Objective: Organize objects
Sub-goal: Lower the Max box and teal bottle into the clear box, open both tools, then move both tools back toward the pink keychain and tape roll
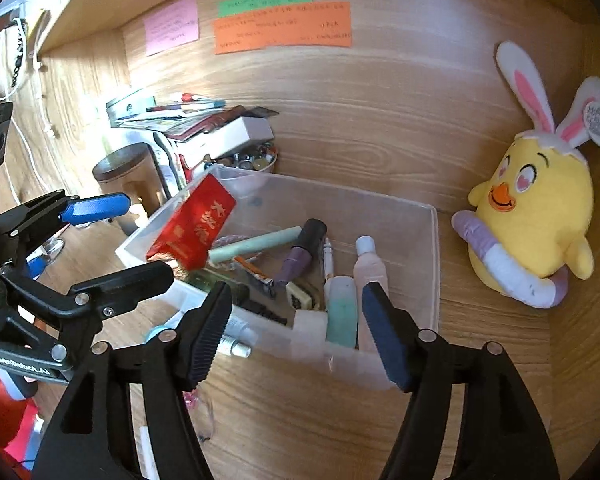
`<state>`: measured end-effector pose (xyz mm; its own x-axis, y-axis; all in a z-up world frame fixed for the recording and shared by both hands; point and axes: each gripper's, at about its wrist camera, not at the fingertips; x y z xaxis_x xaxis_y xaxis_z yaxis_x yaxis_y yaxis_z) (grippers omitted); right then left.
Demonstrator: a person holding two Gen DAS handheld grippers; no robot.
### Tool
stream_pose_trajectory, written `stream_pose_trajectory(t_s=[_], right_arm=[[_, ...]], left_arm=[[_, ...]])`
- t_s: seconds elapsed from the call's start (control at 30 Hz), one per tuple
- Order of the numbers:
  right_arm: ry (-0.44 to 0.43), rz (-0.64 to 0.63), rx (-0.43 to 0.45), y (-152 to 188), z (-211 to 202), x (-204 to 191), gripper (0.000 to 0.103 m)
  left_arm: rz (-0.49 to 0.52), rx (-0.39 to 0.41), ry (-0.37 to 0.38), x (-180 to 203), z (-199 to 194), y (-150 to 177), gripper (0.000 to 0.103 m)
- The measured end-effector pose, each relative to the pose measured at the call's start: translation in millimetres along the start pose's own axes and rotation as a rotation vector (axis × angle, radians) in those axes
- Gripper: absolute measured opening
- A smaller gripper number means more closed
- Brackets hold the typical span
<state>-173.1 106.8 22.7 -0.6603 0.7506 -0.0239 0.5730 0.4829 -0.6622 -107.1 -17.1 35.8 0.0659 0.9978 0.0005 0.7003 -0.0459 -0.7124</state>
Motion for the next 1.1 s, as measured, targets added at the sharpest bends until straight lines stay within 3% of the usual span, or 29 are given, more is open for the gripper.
stream_pose_trajectory(t_s=[0.27,0.8,1.1], right_arm=[[-0.022,-0.014,-0.015,22,-6,-10,0.07],[-0.156,-0.058,-0.216,67,43,-50,0.07],[-0.118,-0.153,-0.246,74,59,-76,0.068]], left_arm=[[0.0,-0.026,0.001,0,-9,26,0.095],[-0.102,-0.207,0.014,-29,21,78,0.095],[-0.124,-0.259,0.036,-35,30,87,0.095]])
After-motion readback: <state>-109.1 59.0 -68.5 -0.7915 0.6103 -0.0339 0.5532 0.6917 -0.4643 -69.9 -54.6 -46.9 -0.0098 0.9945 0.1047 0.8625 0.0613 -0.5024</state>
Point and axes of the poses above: each gripper's, at about its wrist camera, not at the fingertips, and z roughly the way its jaws point, x to its right, y to its underside, and after that the axes turned 8 degrees about -x, right-handed
